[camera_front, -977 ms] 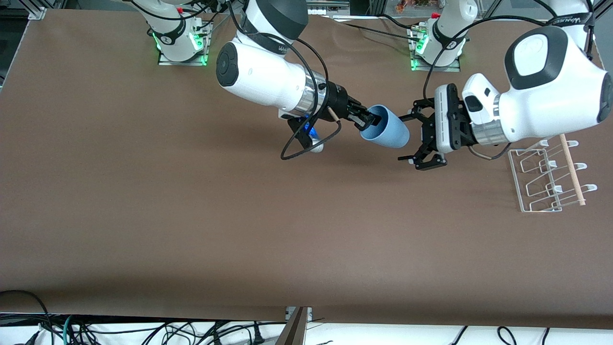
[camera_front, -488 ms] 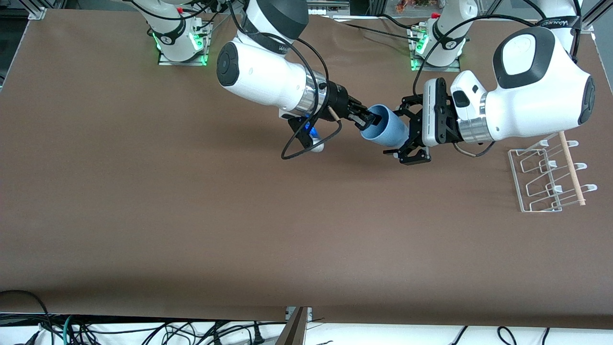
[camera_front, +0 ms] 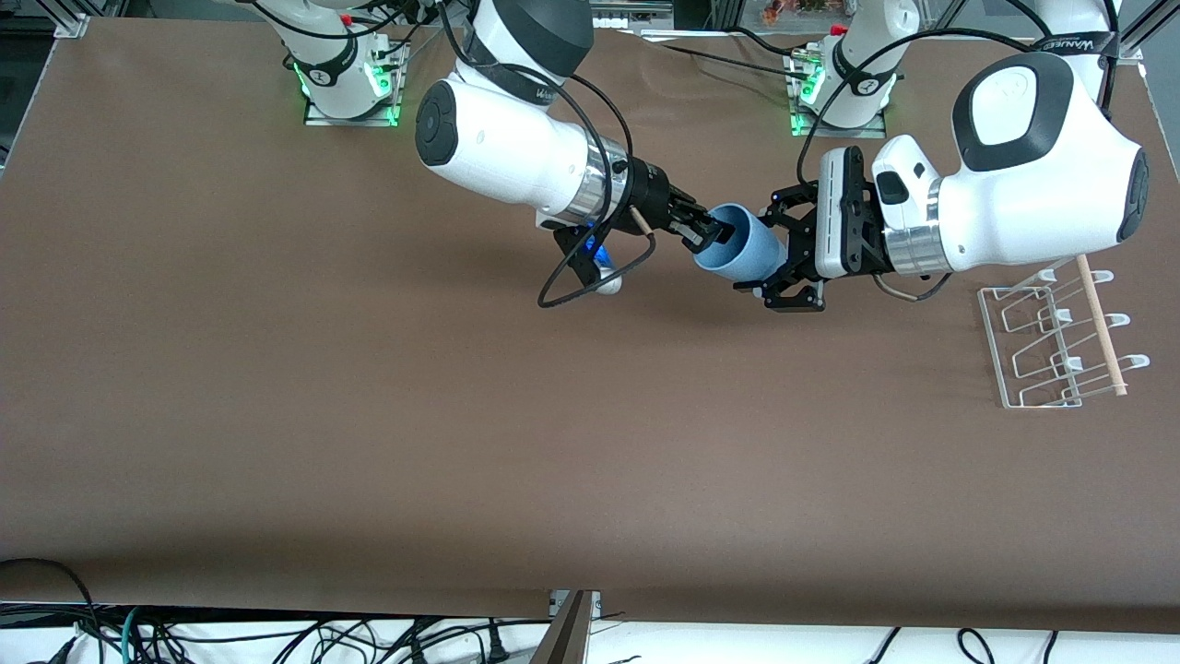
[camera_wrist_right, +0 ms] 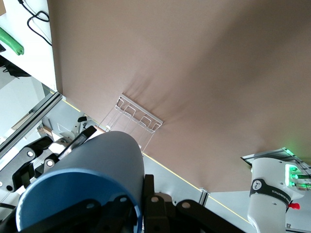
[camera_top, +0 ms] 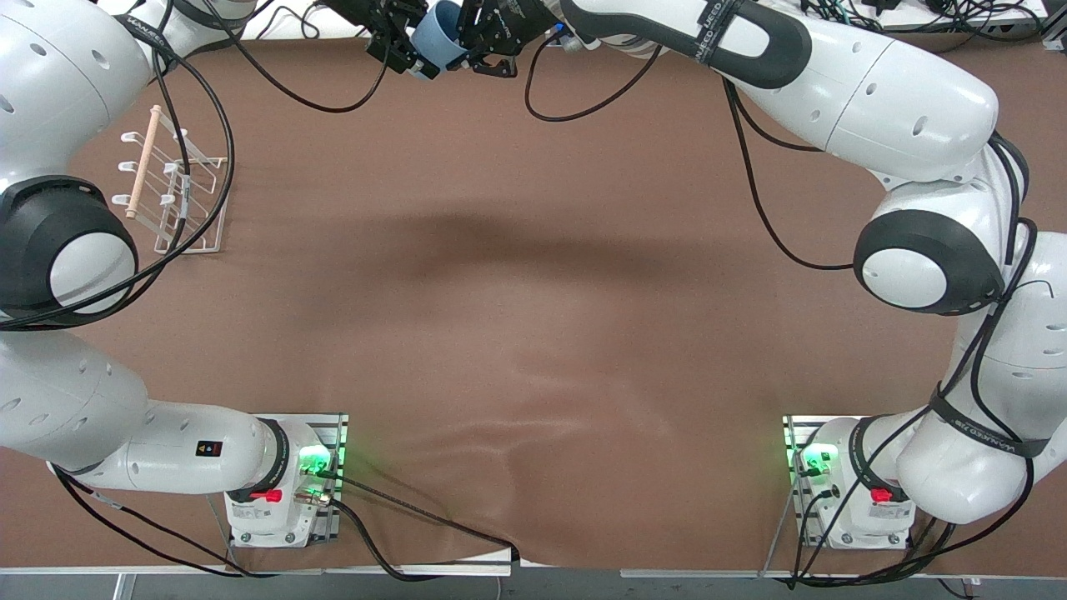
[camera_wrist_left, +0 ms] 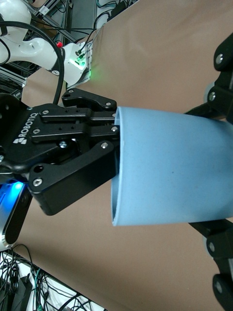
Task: Transfer cup to left arm and place on rack
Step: 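Open the right gripper and withdraw while the left gripper carries the cup, then move the cup with the left gripper above the wire rack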
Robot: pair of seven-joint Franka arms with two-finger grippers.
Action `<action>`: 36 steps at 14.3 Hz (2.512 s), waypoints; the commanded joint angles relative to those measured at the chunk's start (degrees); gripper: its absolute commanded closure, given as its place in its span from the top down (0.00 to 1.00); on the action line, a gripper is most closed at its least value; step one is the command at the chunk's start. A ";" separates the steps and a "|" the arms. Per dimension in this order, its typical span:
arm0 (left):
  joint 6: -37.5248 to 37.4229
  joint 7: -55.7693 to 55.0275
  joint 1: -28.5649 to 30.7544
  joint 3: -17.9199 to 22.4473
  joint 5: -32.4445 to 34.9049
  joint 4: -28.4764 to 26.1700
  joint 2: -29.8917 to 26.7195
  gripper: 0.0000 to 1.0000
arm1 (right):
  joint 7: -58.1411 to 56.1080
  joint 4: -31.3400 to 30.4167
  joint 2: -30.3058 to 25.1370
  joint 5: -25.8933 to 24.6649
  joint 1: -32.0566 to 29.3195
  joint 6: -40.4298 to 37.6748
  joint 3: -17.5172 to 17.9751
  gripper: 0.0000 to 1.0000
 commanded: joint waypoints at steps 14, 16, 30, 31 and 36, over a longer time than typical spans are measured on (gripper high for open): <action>-11.47 -3.88 5.62 0.73 10.11 1.25 -0.48 0.01 | -0.91 0.70 -9.30 1.92 -16.61 -21.97 -0.76 0.99; -12.53 -4.42 6.85 0.73 18.45 1.08 -0.40 0.01 | -2.92 0.70 -10.89 -0.98 -20.92 -29.17 -1.65 0.99; -20.26 -34.20 5.63 0.21 87.19 0.02 6.54 0.00 | -24.19 -4.19 -20.55 -14.05 -34.21 -51.19 -12.28 0.99; -22.45 -36.31 5.62 0.21 90.88 -1.02 7.16 0.00 | -24.20 -7.18 -22.22 -16.96 -33.87 -49.18 -12.11 0.99; -23.17 -50.37 5.10 -1.82 110.40 -19.54 1.03 0.01 | -30.95 -23.72 -32.43 -26.80 -29.74 -41.34 -12.02 0.99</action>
